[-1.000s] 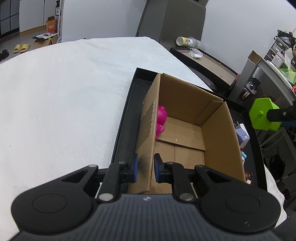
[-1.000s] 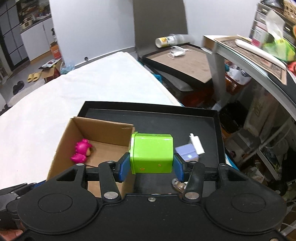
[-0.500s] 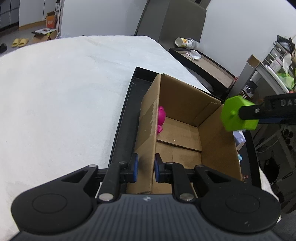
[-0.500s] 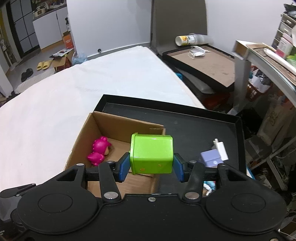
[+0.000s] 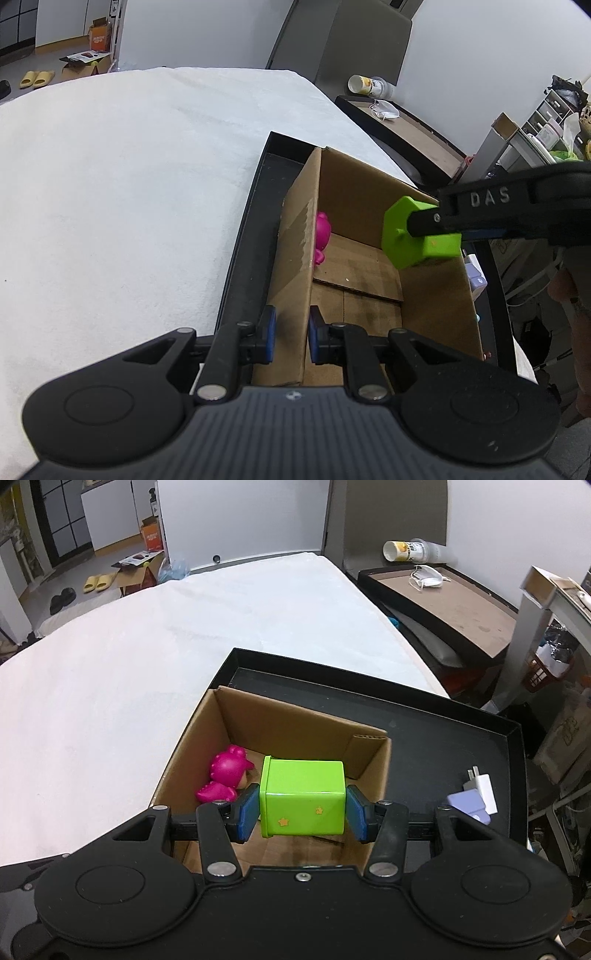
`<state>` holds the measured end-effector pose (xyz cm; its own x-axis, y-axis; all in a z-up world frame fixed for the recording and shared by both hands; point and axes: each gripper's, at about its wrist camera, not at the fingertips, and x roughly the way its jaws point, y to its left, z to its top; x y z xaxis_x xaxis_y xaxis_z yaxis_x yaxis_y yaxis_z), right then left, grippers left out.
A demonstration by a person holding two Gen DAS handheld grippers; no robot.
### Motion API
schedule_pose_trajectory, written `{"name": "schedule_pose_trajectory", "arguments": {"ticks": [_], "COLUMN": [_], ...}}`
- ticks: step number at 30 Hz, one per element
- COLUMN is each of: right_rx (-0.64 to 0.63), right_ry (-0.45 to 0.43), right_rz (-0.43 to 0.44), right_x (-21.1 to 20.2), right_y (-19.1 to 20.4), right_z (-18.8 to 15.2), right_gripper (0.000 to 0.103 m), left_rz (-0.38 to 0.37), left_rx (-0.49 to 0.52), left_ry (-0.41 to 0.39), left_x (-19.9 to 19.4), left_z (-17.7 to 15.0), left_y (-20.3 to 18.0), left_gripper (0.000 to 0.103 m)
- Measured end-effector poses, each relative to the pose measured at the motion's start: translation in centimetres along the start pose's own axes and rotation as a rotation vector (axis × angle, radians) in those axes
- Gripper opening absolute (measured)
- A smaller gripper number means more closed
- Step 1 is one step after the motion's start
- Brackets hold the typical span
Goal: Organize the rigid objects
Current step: 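Carry the lime-green cube box with the right gripper over the box, then release the lime-green cube box into the box beside the magenta figure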
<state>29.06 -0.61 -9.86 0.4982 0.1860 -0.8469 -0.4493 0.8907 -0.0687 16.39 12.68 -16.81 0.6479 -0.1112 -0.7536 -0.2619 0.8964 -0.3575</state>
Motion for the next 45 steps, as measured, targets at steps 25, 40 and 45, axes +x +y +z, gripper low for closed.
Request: {"name": "schedule_pose_trajectory", "arguments": {"ticks": [25, 40, 45], "right_rx": [0.015, 0.130, 0.182], "right_ry": [-0.078, -0.083, -0.069], "right_rz": [-0.117, -0.104, -0.094], "right_x": [-3.6, -6.3, -6.5], "right_y": [-3.2, -9.6, -11.5], "right_z": [-1.0, -4.3, -5.1], "right_gripper": [0.079, 0.079, 0.079], "left_rz": [0.002, 0.023, 0.031], "left_rx": [-0.001, 0.013, 0.012], "left_ry": [0.004, 0.004, 0.005], "left_x": [-0.2, -0.2, -0.2], "left_z": [0.1, 0.1, 0.1], "left_y": [-0.1, -0.6, -0.8], "left_gripper": [0.017, 0.017, 0.017]}}
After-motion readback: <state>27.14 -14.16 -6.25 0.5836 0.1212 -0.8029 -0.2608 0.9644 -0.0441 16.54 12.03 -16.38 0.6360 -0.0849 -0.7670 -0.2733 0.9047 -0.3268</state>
